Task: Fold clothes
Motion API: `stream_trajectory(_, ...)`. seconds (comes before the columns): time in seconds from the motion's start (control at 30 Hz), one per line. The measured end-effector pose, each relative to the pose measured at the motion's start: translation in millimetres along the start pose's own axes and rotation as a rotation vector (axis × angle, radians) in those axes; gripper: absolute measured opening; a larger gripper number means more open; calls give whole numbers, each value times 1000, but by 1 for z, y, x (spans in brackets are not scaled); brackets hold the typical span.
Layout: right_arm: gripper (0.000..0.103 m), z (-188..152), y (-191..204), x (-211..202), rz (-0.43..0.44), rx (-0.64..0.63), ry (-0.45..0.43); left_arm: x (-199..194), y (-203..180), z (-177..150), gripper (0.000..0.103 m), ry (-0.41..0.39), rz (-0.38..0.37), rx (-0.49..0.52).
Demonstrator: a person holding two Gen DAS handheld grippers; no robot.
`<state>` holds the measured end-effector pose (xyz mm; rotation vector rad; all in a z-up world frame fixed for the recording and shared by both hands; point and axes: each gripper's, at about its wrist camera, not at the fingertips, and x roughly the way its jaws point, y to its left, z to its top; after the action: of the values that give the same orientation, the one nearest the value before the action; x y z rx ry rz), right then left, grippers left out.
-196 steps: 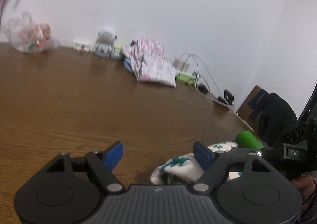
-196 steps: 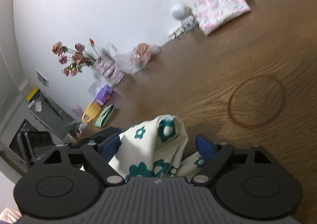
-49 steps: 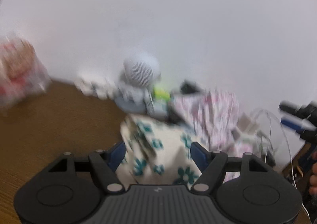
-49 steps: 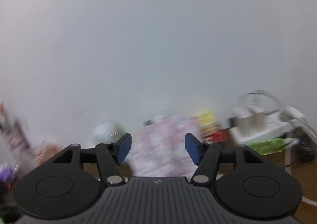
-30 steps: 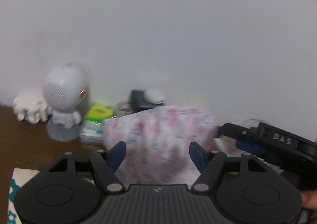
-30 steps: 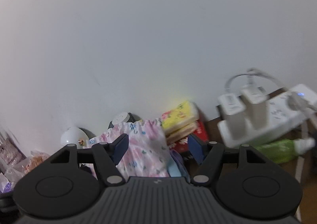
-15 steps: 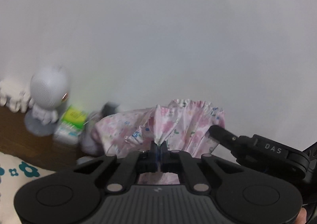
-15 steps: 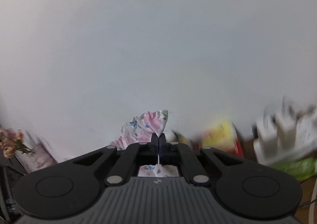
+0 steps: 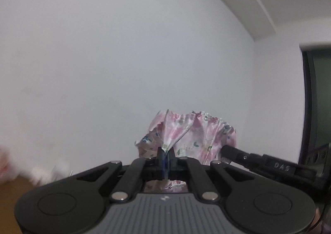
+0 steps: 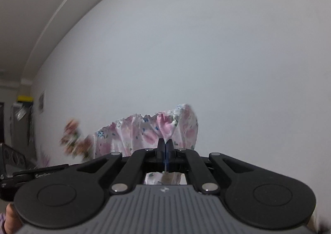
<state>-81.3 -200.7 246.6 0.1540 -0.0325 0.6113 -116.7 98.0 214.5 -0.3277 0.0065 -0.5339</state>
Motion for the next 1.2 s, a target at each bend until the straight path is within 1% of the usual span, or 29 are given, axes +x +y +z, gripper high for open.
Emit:
stream_trajectory(0.1, 0, -82, 32, -50, 61, 44, 102, -64, -1, -76, 1, 103, 28, -47)
stream_trajectory(0.17, 1, -134, 49, -72, 85, 73, 166, -92, 2, -116, 1, 187, 70, -89)
stream_trajectory(0.2, 0, -152, 54, -77, 95, 82, 220, -103, 5, -132, 1, 229, 104, -107)
stream_trajectory(0.27, 0, -188, 64, -87, 96, 33, 346, -119, 9, -151, 2, 298, 155, -110)
stream_trajectory(0.3, 0, -200, 64, -92, 85, 4, 392, -125, 11, -159, 2, 329, 172, -107)
stream_trajectory(0.33, 1, -212, 64, -96, 79, -16, 448, -129, 11, -162, 7, 348, 172, -103)
stream_trajectory(0.37, 1, -224, 62, -99, 73, -34, 503, -139, 15, -159, 14, 347, 165, -115)
stream_trajectory(0.4, 1, -227, 52, -102, 76, -22, 545, -148, 20, -156, 19, 346, 158, -127)
stream_trajectory(0.47, 4, -232, 54, -124, 88, 2, 605, -160, 29, -145, 39, 321, 148, -158)
stream_trajectory(0.5, 10, -227, 50, -128, 94, 21, 607, -163, 31, -135, 45, 300, 146, -156)
stream_trajectory(0.53, 21, -222, 47, -132, 101, 40, 607, -162, 31, -126, 51, 284, 141, -127)
stream_trajectory(0.57, 31, -212, 42, -137, 118, 72, 577, -162, 31, -117, 51, 268, 137, -99)
stream_trajectory(0.6, 47, -202, 38, -142, 135, 104, 547, -161, 30, -109, 52, 255, 129, -75)
stream_trajectory(0.63, 51, -195, 37, -142, 155, 122, 516, -156, 29, -105, 61, 256, 111, -66)
stream_trajectory(0.67, 51, -188, 36, -142, 174, 140, 486, -151, 27, -102, 74, 258, 93, -56)
stream_trajectory(0.7, 53, -182, 35, -141, 192, 158, 457, -146, 26, -99, 77, 264, 77, -45)
stream_trajectory(0.73, 55, -177, 29, -131, 183, 174, 443, -137, 26, -102, 76, 295, 77, -29)
stream_trajectory(0.77, 55, -172, 22, -121, 173, 189, 430, -122, 28, -108, 76, 338, 95, -12)
stream_trajectory(0.83, 55, -175, 7, -105, 81, 218, 439, -94, 34, -122, 76, 425, 117, 7)
stream_trajectory(0.87, 55, -178, -2, -98, 42, 236, 448, -79, 41, -130, 75, 468, 121, -4)
stream_trajectory(0.9, 55, -182, -11, -88, 25, 257, 468, -68, 47, -136, 73, 504, 122, -31)
stream_trajectory(0.93, 55, -187, -19, -78, 8, 278, 488, -61, 53, -141, 55, 542, 100, -65)
stream_trajectory(0.97, 55, -192, -23, -68, 10, 285, 520, -55, 58, -146, 27, 572, 70, -94)
stream_trajectory(1.0, 55, -197, -27, -57, 12, 291, 551, -58, 58, -148, 17, 572, 10, -101)
stream_trajectory(1.03, 55, -205, -29, -49, 44, 294, 578, -62, 58, -150, 15, 571, -50, -109)
stream_trajectory(1.1, 56, -213, -28, -36, 113, 311, 632, -69, 57, -154, 15, 568, -165, -124)
stream_trajectory(1.13, 57, -217, -27, -29, 147, 319, 658, -76, 55, -158, 16, 561, -200, -126)
stream_trajectory(1.17, 58, -218, -25, -27, 169, 314, 661, -83, 55, -163, 20, 557, -216, -127)
stream_trajectory(1.2, 61, -216, -23, -20, 187, 292, 666, -94, 53, -167, 23, 547, -217, -121)
